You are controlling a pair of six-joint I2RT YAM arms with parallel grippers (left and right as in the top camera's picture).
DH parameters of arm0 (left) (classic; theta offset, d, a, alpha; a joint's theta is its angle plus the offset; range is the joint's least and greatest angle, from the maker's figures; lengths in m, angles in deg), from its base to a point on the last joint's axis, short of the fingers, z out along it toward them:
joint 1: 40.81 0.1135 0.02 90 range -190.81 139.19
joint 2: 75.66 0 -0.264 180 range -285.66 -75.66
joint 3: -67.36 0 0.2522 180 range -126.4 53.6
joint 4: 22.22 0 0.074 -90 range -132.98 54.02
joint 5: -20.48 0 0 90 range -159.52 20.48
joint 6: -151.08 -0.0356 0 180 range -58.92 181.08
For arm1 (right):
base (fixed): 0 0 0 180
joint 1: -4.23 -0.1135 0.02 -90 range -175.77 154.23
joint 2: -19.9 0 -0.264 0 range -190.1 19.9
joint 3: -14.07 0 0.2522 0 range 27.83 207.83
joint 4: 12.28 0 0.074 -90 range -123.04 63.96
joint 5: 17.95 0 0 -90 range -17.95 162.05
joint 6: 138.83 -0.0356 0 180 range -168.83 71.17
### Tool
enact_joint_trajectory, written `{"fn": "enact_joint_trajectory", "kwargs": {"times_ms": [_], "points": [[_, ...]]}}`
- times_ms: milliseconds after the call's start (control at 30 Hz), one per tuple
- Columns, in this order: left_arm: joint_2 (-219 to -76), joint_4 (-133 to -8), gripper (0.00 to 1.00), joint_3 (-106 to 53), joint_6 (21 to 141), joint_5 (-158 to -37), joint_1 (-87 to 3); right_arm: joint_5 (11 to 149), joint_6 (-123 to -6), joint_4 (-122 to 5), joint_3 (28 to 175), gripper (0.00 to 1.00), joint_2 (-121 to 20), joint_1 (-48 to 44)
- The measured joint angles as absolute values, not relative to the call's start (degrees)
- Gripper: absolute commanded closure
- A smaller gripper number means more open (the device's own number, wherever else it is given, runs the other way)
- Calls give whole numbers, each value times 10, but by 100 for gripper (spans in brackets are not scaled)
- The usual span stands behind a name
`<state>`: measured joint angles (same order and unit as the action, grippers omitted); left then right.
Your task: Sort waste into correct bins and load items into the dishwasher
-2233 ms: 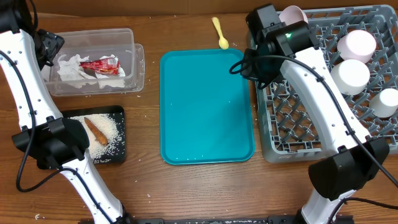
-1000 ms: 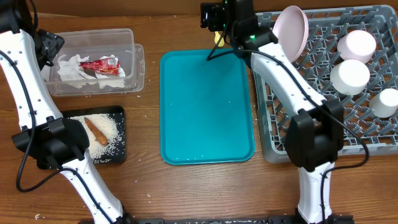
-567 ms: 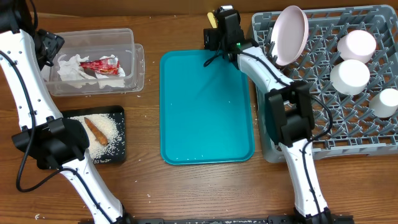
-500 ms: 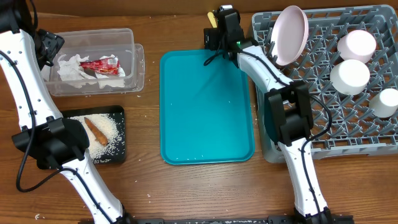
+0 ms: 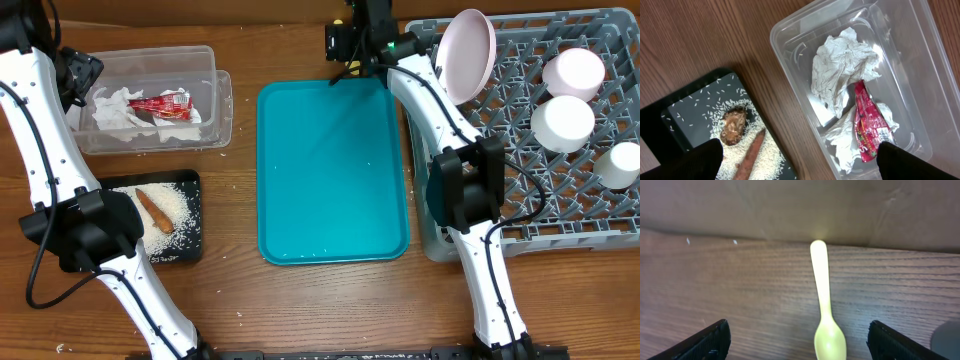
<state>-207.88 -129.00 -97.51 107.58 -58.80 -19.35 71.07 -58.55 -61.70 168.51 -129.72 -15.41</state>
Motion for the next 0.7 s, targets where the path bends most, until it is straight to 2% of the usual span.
{"fn": "enact_joint_trajectory", "kwargs": {"times_ms": [200,700], "points": [[-2079,-1290,0,-975,1076,-588,-194,732,-603,-522,1687,9,-1297,-138],[-2079,-1290,0,-975,1076,-588,-194,703,-557,-485,1687,9,-1368,-156]]}}
